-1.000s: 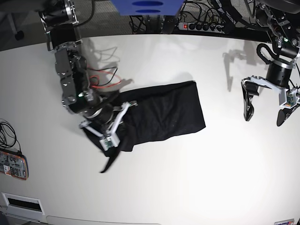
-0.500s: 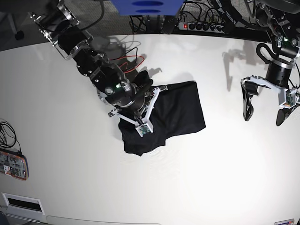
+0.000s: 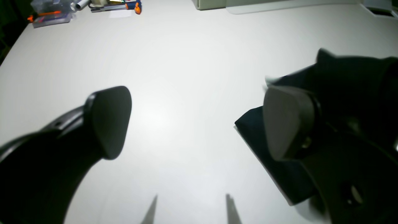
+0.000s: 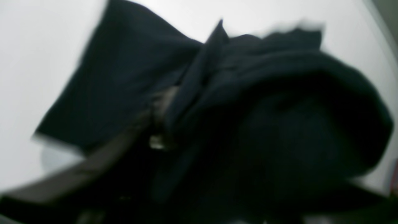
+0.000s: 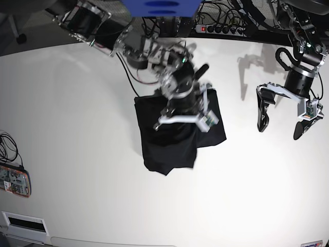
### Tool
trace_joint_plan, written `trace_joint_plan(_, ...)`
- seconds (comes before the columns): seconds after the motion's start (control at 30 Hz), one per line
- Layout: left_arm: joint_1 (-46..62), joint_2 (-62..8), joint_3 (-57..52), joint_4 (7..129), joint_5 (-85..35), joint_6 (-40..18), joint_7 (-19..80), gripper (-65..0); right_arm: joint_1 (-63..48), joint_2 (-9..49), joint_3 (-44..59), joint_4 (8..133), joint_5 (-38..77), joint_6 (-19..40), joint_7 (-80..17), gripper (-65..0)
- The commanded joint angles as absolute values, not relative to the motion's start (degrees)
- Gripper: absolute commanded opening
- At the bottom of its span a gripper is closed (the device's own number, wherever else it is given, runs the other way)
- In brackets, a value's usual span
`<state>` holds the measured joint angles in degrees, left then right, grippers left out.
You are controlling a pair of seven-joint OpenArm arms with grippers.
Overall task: Fold the T-shirt properly
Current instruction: 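Lift the shirt's end with the right gripper and fold it over the bundle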
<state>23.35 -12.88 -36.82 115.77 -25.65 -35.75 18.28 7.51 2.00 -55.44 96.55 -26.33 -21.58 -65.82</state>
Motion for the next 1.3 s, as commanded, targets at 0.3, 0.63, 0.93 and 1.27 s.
trace_joint_plan(0.3,23.2,-13.5,-37.1,116.6,-26.7,-35.5,16.7,0.0,8.3,-1.7,-62.4,90.9,-37.1,-21.8,-64.6,-18.4)
trace_joint_plan(0.63,23.1,-13.8,-37.5,115.8,-26.7,-35.5,16.7,0.0,6.2,-1.5,-57.9,104.9,-35.6,-21.7,-63.3,-18.4)
trace_joint_plan(0.93,23.0,-13.7,-40.9,115.7,-20.4,-35.4,16.7,0.0,-0.4,5.2,-48.7,111.2,-34.1,-20.2,-57.9,-18.4)
trace_joint_plan(1.27,23.1,-9.9,-40.8,115.9,-14.7,-35.4,16.7,0.0,-0.5,6.7,-36.2,109.7,-24.0,-20.1,-52.3,-18.4)
